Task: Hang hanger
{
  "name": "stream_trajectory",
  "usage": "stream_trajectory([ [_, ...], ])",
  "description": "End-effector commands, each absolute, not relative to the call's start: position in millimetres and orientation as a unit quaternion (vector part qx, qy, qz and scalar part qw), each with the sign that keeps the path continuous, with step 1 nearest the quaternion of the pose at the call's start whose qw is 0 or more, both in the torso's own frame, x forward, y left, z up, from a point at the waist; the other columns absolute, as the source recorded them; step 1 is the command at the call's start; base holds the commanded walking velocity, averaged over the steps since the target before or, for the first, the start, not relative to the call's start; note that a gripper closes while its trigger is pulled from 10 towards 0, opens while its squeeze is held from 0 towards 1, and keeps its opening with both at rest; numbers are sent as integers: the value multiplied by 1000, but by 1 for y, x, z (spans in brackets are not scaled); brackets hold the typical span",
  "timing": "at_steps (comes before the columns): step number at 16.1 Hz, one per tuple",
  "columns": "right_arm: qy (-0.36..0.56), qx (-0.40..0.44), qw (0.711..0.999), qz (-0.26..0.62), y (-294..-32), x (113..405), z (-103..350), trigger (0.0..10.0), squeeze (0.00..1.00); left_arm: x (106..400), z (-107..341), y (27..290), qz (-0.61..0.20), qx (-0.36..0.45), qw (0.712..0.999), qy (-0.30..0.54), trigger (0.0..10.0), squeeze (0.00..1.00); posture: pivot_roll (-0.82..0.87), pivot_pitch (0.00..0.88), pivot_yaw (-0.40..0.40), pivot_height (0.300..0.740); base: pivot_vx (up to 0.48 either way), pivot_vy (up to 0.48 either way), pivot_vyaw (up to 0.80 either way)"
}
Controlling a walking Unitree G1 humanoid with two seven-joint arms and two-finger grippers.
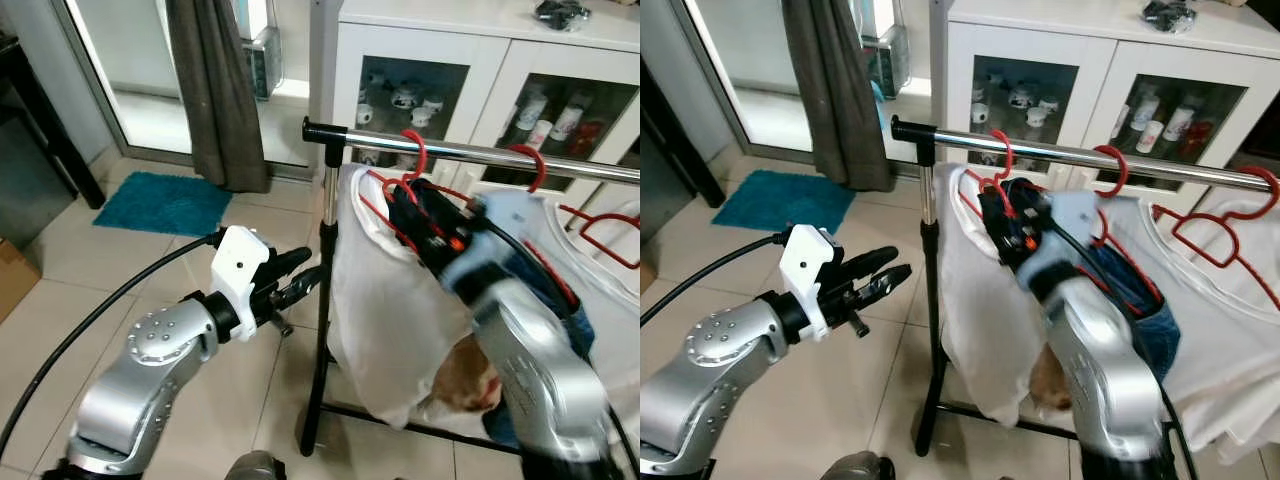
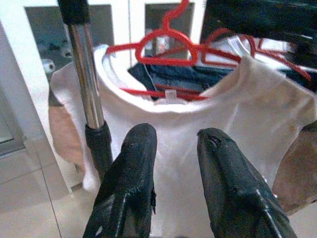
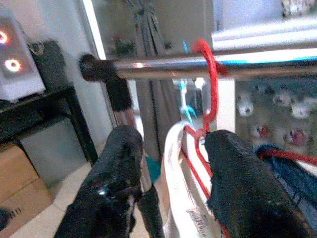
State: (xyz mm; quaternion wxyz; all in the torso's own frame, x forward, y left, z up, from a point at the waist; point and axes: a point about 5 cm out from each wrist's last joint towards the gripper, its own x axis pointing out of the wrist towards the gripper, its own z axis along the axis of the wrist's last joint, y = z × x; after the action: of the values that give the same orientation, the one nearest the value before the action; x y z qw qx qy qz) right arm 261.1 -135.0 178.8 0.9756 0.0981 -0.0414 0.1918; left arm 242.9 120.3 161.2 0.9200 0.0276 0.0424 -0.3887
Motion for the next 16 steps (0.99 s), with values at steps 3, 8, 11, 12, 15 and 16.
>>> stream_trajectory([
  [3,-89,114,973,181,-139,248,191,10000,1000,248,161,125,-340,4,940,27,10000,0,94,24,3,740,0,0,0],
  [8,-44,144,974,171,-137,237,173,10000,0,246,152,128,-288,0,957,30,10000,0,93,14,-1,740,0,0,0],
  [11,-45,125,976,171,-139,239,171,10000,0,250,152,130,-274,13,961,23,10000,0,107,27,2,740,0,-339,0],
  [12,-45,111,976,181,-136,240,169,10000,0,253,155,128,-275,13,961,17,10000,0,121,19,7,740,0,-349,0],
  [15,-43,101,980,164,-134,249,169,10000,0,257,155,127,-273,9,962,16,10000,0,123,0,22,740,0,-351,0],
  [16,-42,107,981,158,-134,251,169,10000,0,259,154,127,-266,1,964,17,10000,0,123,0,24,740,0,-352,0],
])
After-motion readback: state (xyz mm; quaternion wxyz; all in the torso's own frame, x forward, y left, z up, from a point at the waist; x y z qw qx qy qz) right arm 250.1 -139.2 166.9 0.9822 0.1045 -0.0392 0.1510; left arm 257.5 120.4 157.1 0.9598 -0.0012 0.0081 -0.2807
